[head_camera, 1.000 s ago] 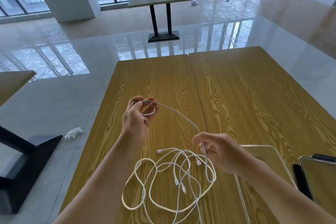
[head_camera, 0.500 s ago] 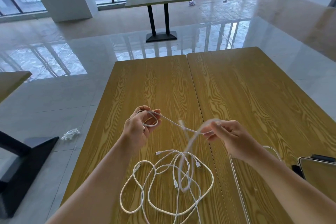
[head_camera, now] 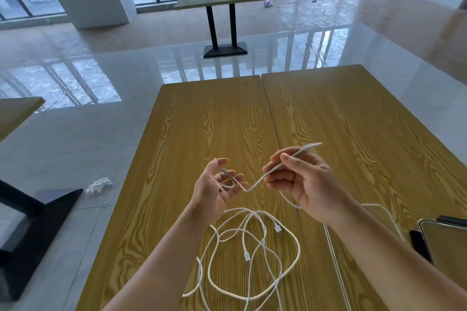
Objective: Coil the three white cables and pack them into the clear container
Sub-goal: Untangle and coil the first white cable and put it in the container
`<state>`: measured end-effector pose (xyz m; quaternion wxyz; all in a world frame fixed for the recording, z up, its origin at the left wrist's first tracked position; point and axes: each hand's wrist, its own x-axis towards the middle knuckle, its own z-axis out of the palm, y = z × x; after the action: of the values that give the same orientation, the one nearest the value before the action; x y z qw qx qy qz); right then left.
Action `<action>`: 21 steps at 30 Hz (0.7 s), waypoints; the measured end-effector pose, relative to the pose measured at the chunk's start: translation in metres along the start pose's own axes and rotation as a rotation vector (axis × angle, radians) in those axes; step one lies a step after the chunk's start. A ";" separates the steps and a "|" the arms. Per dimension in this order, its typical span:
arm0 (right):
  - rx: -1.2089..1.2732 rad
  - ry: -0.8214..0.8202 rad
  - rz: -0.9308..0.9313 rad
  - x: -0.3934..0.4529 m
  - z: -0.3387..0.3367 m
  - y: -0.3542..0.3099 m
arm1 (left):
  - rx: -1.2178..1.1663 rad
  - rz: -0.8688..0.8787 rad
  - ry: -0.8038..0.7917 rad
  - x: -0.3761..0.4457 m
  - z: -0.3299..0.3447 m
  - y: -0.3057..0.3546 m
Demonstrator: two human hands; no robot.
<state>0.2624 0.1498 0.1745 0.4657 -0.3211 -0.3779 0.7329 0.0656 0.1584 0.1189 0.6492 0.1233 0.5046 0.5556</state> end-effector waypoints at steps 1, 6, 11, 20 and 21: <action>0.002 0.009 0.011 0.000 0.001 0.001 | 0.012 -0.004 0.007 0.000 0.001 -0.001; -0.098 0.062 0.076 0.000 0.009 0.008 | 0.150 0.044 0.033 -0.005 0.006 -0.005; -0.226 0.402 -0.062 0.004 0.017 0.014 | 0.312 0.093 0.016 -0.009 0.003 -0.009; -0.457 0.306 -0.124 -0.001 0.020 0.014 | 0.507 0.071 -0.080 -0.016 0.007 -0.010; -0.562 0.251 -0.127 -0.001 0.018 0.013 | 0.510 0.061 -0.106 -0.017 0.007 -0.009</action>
<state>0.2418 0.1406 0.1726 0.4466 -0.5009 -0.5245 0.5240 0.0786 0.1432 0.1244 0.6057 0.3269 0.5896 0.4226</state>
